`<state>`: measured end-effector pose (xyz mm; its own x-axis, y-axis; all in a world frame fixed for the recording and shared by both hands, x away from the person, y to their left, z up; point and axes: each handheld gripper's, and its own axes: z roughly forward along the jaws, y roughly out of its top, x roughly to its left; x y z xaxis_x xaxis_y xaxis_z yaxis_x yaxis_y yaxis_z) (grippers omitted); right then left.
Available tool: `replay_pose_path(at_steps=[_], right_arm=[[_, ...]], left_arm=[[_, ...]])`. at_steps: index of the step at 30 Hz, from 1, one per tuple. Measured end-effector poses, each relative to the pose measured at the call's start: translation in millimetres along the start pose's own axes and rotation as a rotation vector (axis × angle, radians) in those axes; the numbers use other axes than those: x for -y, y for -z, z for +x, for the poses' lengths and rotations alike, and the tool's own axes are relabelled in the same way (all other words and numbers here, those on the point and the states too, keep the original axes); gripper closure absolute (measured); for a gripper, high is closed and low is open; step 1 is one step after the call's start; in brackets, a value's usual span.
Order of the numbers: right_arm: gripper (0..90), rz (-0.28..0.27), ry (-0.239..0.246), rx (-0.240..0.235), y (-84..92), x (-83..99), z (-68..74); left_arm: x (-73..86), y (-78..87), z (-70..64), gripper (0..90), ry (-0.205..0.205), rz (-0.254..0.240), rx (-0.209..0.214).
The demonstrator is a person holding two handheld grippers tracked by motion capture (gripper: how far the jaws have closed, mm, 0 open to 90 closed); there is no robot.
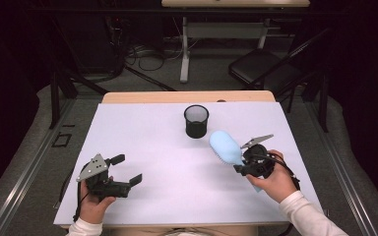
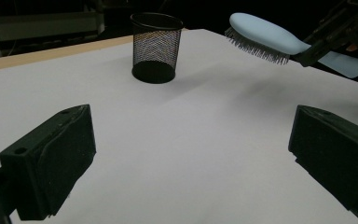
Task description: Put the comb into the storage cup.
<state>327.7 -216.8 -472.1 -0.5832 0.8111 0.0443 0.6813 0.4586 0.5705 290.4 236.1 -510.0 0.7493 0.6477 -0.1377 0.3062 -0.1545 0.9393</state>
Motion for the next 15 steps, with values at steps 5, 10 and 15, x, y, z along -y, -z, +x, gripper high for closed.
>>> replay_pose_path(at_steps=[5, 10, 15], right_arm=[[69.7, -0.031, 0.001, -0.002, 4.6, -6.3, -1.4], [69.6, -0.061, 0.003, -0.002, 10.1, -14.5, -2.0], [69.6, -0.088, 0.009, -0.001, 13.1, -21.4, -1.2]], left_arm=[[0.2, -0.5, 0.3, 0.5, 0.001, 0.0, 0.002], [0.2, -0.7, 0.6, 0.5, 0.002, -0.002, 0.007], [0.6, -1.2, 0.5, 0.5, 0.004, -0.003, 0.003]])
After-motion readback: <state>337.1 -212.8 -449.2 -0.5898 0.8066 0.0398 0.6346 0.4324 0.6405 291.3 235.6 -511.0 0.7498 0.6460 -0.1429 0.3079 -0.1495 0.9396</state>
